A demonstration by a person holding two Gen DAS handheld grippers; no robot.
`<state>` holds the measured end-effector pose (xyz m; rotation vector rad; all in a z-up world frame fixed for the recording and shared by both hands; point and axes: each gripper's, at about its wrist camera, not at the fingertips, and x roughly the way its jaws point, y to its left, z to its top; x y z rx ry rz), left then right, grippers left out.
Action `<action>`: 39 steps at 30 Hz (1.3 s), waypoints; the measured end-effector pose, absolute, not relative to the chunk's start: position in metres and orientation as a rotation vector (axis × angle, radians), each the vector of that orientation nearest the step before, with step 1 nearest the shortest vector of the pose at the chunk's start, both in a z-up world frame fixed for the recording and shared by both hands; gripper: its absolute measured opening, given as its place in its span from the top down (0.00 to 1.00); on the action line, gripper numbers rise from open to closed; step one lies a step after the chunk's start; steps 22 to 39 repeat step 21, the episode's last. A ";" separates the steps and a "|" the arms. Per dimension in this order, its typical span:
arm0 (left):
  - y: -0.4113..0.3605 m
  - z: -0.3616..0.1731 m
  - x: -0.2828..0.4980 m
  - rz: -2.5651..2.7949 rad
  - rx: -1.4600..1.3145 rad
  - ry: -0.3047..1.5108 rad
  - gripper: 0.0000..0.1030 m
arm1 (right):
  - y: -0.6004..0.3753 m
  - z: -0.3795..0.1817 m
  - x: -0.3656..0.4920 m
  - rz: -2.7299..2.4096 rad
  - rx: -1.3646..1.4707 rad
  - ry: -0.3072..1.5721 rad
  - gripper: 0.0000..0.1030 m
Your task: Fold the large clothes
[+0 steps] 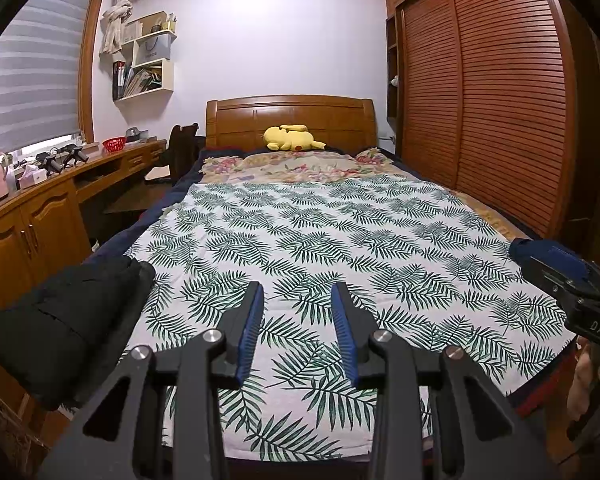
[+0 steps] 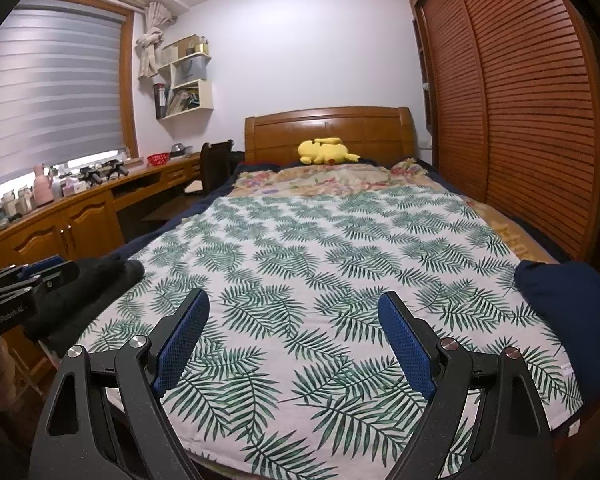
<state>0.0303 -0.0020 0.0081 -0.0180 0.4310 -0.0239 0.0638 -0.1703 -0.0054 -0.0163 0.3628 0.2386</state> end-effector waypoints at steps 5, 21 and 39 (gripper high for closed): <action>-0.001 0.008 0.031 -0.025 -0.018 0.431 0.67 | -0.169 -0.005 0.064 0.241 -0.014 0.361 0.15; -0.002 0.008 0.031 -0.026 -0.017 0.432 0.66 | -0.166 -0.006 0.063 0.245 -0.011 0.362 0.14; -0.002 0.008 0.031 -0.026 -0.017 0.432 0.66 | -0.166 -0.006 0.063 0.245 -0.011 0.362 0.14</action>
